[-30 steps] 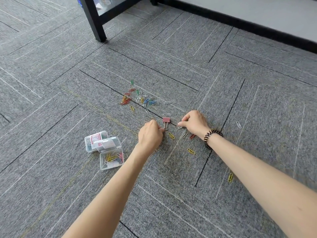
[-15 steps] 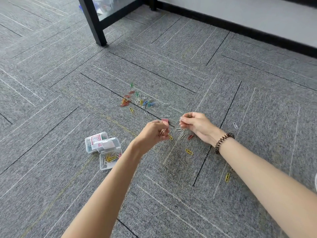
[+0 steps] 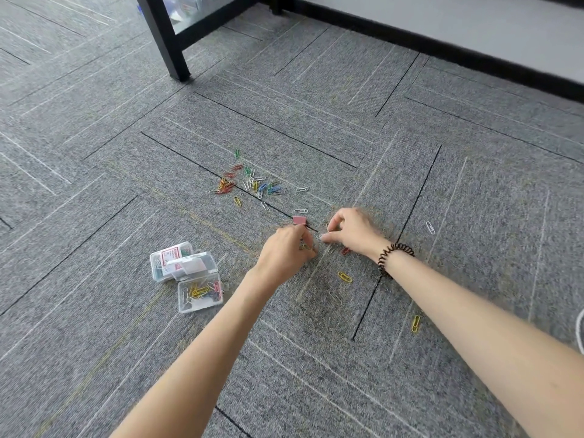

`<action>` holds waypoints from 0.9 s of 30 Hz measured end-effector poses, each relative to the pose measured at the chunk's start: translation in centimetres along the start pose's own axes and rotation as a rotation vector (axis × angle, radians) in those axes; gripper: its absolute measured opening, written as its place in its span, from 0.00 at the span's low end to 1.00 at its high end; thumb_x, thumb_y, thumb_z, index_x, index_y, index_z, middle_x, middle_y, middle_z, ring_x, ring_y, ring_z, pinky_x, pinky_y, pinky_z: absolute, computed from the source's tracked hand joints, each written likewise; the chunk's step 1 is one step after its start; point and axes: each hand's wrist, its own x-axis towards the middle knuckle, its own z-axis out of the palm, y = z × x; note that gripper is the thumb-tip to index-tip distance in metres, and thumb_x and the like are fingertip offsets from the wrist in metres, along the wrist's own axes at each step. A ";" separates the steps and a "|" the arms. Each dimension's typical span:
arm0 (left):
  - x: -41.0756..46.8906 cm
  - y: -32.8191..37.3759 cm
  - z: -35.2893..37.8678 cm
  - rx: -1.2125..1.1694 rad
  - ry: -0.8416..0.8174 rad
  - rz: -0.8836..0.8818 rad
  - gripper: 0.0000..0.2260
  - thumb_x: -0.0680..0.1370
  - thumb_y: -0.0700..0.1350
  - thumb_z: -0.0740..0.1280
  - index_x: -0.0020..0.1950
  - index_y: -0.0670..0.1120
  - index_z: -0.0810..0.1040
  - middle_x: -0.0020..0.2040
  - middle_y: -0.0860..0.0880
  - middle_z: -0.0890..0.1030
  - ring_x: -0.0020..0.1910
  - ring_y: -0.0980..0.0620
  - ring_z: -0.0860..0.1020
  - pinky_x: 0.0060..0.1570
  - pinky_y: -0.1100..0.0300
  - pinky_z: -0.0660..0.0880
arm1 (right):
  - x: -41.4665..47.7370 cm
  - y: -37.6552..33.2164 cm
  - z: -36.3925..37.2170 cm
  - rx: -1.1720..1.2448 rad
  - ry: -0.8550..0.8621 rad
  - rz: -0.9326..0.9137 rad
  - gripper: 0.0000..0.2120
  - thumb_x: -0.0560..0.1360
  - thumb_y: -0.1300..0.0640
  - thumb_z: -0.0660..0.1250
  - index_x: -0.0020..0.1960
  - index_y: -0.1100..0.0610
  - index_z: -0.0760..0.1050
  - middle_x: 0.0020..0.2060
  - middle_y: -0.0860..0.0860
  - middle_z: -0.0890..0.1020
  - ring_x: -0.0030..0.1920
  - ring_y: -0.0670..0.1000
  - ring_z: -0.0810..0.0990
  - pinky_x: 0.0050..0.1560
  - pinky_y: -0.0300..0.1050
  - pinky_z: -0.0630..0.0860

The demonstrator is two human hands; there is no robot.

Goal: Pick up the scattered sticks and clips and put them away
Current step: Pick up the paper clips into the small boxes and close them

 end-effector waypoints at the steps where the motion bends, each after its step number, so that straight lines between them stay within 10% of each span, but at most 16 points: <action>1: 0.1 -0.1 0.1 0.021 0.000 0.007 0.09 0.72 0.48 0.73 0.50 0.48 0.79 0.50 0.50 0.80 0.48 0.51 0.77 0.50 0.53 0.75 | -0.1 -0.1 0.1 -0.008 0.003 -0.014 0.11 0.69 0.52 0.75 0.45 0.56 0.77 0.36 0.44 0.74 0.36 0.42 0.70 0.32 0.38 0.62; 8: 0.5 0.0 0.2 0.063 -0.069 0.014 0.07 0.77 0.48 0.68 0.45 0.45 0.75 0.46 0.47 0.79 0.46 0.48 0.77 0.49 0.53 0.75 | -0.3 -0.6 0.2 -0.126 -0.056 -0.071 0.10 0.74 0.52 0.69 0.43 0.59 0.79 0.35 0.49 0.78 0.41 0.49 0.76 0.47 0.45 0.73; 19: 0.8 1.7 0.3 -0.341 -0.141 -0.130 0.03 0.81 0.38 0.56 0.53 0.43 0.69 0.42 0.47 0.77 0.35 0.53 0.71 0.29 0.63 0.66 | -1.0 2.6 -2.9 0.881 -0.137 0.173 0.10 0.78 0.72 0.54 0.55 0.66 0.71 0.39 0.56 0.77 0.35 0.48 0.74 0.33 0.39 0.71; 27: 1.4 3.7 1.5 -0.025 -0.052 -0.028 0.08 0.79 0.40 0.57 0.49 0.41 0.75 0.47 0.45 0.80 0.42 0.47 0.78 0.45 0.48 0.78 | -2.0 4.2 -3.5 0.365 -0.170 0.059 0.05 0.73 0.60 0.69 0.48 0.60 0.78 0.33 0.47 0.74 0.30 0.43 0.67 0.34 0.35 0.65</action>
